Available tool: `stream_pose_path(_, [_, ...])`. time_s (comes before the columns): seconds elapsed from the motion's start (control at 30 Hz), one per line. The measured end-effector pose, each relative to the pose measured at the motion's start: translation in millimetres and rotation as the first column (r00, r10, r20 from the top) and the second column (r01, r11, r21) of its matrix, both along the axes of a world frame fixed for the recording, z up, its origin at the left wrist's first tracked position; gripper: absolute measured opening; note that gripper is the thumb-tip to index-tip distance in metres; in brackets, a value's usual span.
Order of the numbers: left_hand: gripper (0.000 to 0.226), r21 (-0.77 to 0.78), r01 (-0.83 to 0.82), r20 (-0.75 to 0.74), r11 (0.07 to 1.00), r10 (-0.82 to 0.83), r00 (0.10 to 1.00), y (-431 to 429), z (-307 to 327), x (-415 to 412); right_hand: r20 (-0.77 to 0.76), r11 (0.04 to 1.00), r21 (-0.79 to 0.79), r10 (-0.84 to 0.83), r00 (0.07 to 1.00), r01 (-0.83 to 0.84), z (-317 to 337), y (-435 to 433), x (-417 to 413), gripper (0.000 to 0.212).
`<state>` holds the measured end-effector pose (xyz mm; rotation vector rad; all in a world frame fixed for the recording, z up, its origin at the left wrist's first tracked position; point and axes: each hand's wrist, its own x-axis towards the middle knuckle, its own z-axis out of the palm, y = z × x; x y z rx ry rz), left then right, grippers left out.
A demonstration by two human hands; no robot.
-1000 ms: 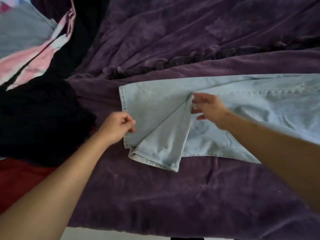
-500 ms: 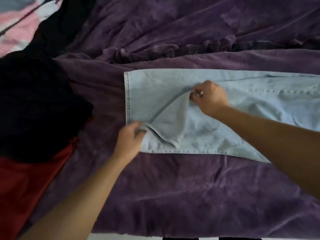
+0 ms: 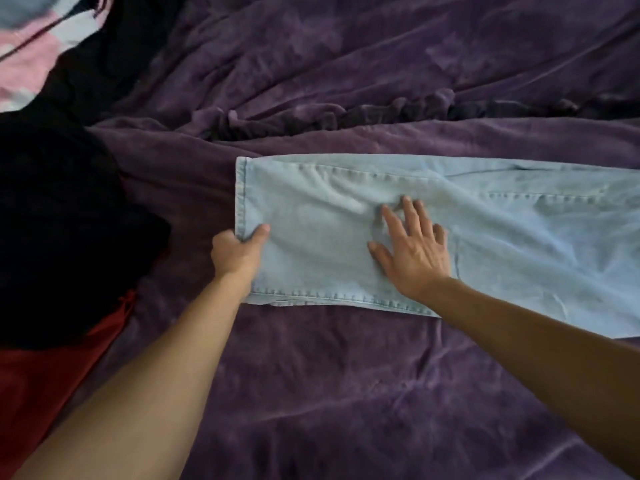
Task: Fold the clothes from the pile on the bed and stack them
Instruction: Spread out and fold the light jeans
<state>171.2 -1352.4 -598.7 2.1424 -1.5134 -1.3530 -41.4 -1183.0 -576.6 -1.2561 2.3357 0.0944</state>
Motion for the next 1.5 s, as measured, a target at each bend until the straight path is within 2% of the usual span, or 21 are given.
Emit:
stream_pose_path(0.1, [0.028, -0.149, 0.089, 0.023, 0.985, -0.087, 0.996, -12.7, 11.4, 12.8, 0.024, 0.997, 0.039, 0.070, 0.997, -0.071, -13.9, 0.8, 2.5, 0.069])
stream_pose_path(0.23, [0.033, -0.231, 0.158, 0.182, 0.960, -0.117, 0.976, -20.4, 27.6, 24.8, 0.050, 0.990, 0.043, 0.136, 0.989, -0.138, -15.8, -1.9, 5.9, 0.068])
stream_pose_path(0.37, [0.035, -0.256, 0.188, 0.264, 0.948, -0.119, 0.957, -9.5, 51.0, 5.9, 0.054, 0.987, 0.124, 0.093, 0.994, -0.099, -16.2, 26.9, -17.1, 0.069])
stream_pose_path(0.43, [0.027, -0.270, 0.210, 0.189, 0.940, -0.163, 0.968, -4.0, 72.1, -15.4, 0.066, 0.990, 0.130, 0.040, 0.997, -0.048, -12.3, 50.8, -35.1, 0.069])
stream_pose_path(0.53, [0.008, -0.183, 0.279, -0.034, 0.943, -0.290, 0.956, 14.3, 111.3, -62.7, 0.096, 0.992, -0.015, -0.123, 0.988, 0.125, -1.5, 87.1, -64.4, 0.064])
stream_pose_path(0.63, [0.016, -0.136, 0.446, -0.144, 0.885, -0.463, 0.875, 53.7, 144.3, -124.2, 0.155, 0.919, -0.143, -0.345, 0.926, 0.367, 13.3, 117.1, -97.8, 0.057])
stream_pose_path(0.73, [0.013, -0.161, 0.601, -0.158, 0.783, -0.622, 0.767, 110.9, 159.2, -191.8, 0.190, 0.830, -0.195, -0.491, 0.850, 0.523, 22.1, 147.9, -140.2, 0.051])
stream_pose_path(0.83, [0.011, -0.174, 0.700, -0.082, 0.693, -0.719, 0.691, 168.1, 149.5, -250.8, 0.196, 0.776, -0.229, -0.555, 0.808, 0.588, 28.2, 185.1, -184.9, 0.049])
stream_pose_path(0.97, [0.017, -0.098, 0.749, 0.087, 0.656, -0.744, 0.663, 226.1, 107.3, -303.1, 0.168, 0.751, -0.237, -0.593, 0.788, 0.616, 36.8, 242.3, -238.4, 0.044])
stream_pose_path(1.03, [0.022, -0.087, 0.763, 0.111, 0.640, -0.755, 0.646, 249.7, 82.8, -320.7, 0.147, 0.754, -0.236, -0.596, 0.789, 0.613, 38.1, 268.9, -265.4, 0.043])
stream_pose_path(1.1, [0.025, -0.050, 0.777, 0.057, 0.627, -0.775, 0.629, 269.6, 62.0, -335.6, 0.123, 0.771, -0.227, -0.583, 0.803, 0.595, 38.5, 292.8, -291.1, 0.042])
stream_pose_path(1.17, [0.025, 0.010, 0.756, -0.082, 0.654, -0.753, 0.652, 286.6, 50.1, -346.5, 0.082, 0.781, -0.235, -0.577, 0.812, 0.579, 39.2, 313.7, -315.8, 0.044])
stream_pose_path(1.2, [0.022, -0.024, 0.746, -0.106, 0.666, -0.743, 0.660, 292.5, 45.7, -349.0, 0.057, 0.772, -0.253, -0.589, 0.806, 0.583, 40.6, 322.4, -327.5, 0.044])
stream_pose_path(1.23, [0.017, -0.145, 0.754, -0.032, 0.641, -0.765, 0.644, 295.8, 42.3, -349.4, 0.030, 0.757, -0.282, -0.607, 0.794, 0.589, 41.9, 330.4, -339.0, 0.043])
stream_pose_path(1.3, [0.015, -0.386, 0.786, 0.295, 0.484, -0.742, 0.602, 297.3, 30.2, -345.9, -0.029, 0.719, -0.339, -0.653, 0.757, 0.607, 45.0, 344.0, -361.1, 0.041])
stream_pose_path(1.33, [0.020, -0.388, 0.810, 0.415, 0.439, -0.702, 0.579, 296.9, 24.6, -344.3, -0.054, 0.697, -0.352, -0.681, 0.730, 0.624, 47.4, 349.6, -371.2, 0.043])
stream_pose_path(1.4, [0.040, -0.166, 0.892, 0.516, 0.421, -0.734, 0.442, 300.3, 12.2, -343.3, -0.033, 0.617, -0.314, -0.766, 0.642, 0.721, 49.1, 360.1, -391.2, 0.055])
stream_pose_path(1.43, [0.047, -0.040, 0.920, 0.522, 0.390, -0.777, 0.352, 303.9, 5.8, -342.9, 0.026, 0.543, -0.257, -0.823, 0.567, 0.799, 47.4, 364.4, -400.5, 0.065])
stream_pose_path(1.5, [0.053, 0.090, 0.940, 0.504, 0.329, -0.829, 0.242, 310.3, -6.6, -345.2, 0.189, 0.356, -0.111, -0.909, 0.372, 0.928, 41.2, 372.2, -413.5, 0.084])
